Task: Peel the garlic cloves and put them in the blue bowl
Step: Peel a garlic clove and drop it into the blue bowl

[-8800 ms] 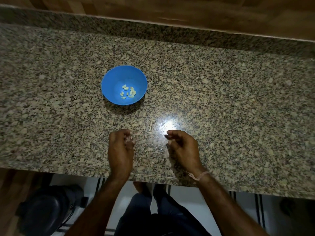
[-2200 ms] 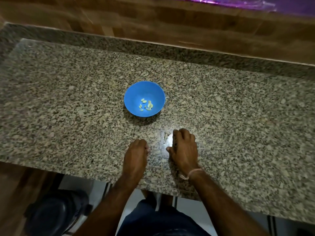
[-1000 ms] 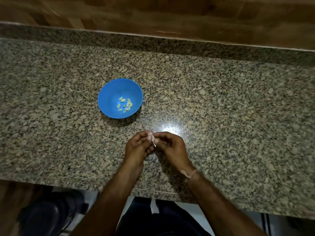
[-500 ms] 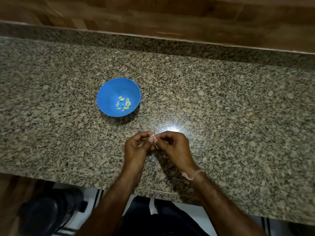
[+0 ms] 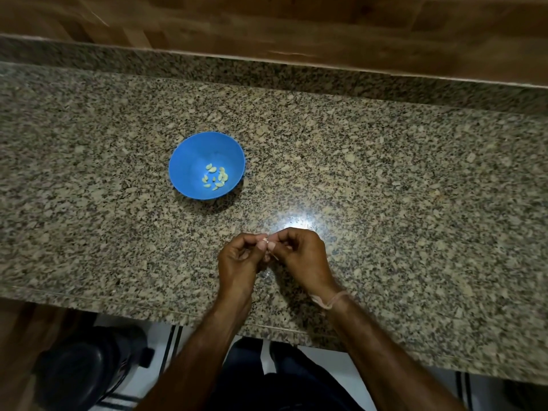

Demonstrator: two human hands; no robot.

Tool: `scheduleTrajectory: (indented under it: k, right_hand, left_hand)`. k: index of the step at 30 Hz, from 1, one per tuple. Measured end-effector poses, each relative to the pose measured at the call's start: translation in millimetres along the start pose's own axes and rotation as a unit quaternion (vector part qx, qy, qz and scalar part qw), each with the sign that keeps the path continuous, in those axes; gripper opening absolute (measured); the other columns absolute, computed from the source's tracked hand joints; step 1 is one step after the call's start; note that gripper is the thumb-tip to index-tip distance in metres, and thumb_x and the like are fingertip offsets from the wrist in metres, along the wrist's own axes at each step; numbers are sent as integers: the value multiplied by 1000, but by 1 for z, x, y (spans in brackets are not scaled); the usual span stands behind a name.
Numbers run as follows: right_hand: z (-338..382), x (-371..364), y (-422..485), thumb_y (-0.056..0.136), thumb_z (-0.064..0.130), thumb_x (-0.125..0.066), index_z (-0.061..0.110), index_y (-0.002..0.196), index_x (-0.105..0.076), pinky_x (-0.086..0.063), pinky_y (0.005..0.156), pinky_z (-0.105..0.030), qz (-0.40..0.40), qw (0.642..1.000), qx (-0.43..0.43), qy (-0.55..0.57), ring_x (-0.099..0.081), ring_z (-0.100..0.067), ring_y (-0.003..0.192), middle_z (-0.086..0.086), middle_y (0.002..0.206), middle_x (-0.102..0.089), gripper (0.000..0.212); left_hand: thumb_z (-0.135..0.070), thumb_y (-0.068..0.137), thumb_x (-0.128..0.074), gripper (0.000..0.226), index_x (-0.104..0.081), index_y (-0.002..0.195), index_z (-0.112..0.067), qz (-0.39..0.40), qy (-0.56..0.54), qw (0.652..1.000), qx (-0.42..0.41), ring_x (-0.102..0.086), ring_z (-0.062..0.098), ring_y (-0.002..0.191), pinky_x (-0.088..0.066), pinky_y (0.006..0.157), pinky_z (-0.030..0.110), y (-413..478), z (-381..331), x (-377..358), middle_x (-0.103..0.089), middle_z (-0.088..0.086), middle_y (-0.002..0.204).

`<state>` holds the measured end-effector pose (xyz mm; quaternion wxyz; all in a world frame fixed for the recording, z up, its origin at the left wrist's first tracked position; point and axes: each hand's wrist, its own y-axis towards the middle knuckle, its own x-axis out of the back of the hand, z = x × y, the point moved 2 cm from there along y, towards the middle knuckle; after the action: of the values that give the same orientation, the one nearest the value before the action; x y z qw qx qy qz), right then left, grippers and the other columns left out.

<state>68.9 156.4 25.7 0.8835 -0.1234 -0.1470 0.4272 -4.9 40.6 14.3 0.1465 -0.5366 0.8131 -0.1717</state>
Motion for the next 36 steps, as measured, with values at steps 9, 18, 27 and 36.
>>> scheduleTrajectory:
  k: [9, 18, 27, 36]
  right_hand:
    - [-2, -26, -8, 99, 7, -67, 9, 91, -68, -43, 56, -8, -50, 994, 1, -101, -63, 0, 70, 3, 80, -70, 9]
    - [-9, -36, -9, 101, 4, -57, 6, 99, -64, -41, 54, -6, -18, 994, -52, -96, -56, -1, 74, 4, 85, -63, 8]
    - [-16, -38, -7, 98, 11, -71, 2, 98, -71, -42, 56, -5, -19, 997, -32, -64, -61, 11, 62, 6, 76, -69, 9]
    - [-24, -29, 11, 91, 13, -78, 13, 90, -75, -64, 80, -46, -62, 997, -46, -7, -75, -29, 84, -8, 84, -78, 3]
  left_hand:
    - [2, 93, -70, 19, -69, 80, -13, -61, 125, 988, -62, -75, 20, 86, -65, 76, 46, 1, 2, 4, -77, -2, 87]
    - [-3, 94, -70, 25, -68, 78, -22, -97, 135, 985, -45, -73, 26, 83, -63, 75, 54, 4, 24, 10, -75, 3, 84]
    - [-10, 99, -65, 16, -70, 91, -22, -90, 126, 988, -4, -74, 28, 88, -63, 76, 44, 15, 30, 16, -77, 9, 94]
    - [-11, 96, -69, 9, -75, 99, -18, -19, 294, 941, -164, -67, 14, 85, -57, 78, 36, 41, 1, 26, -71, -3, 94]
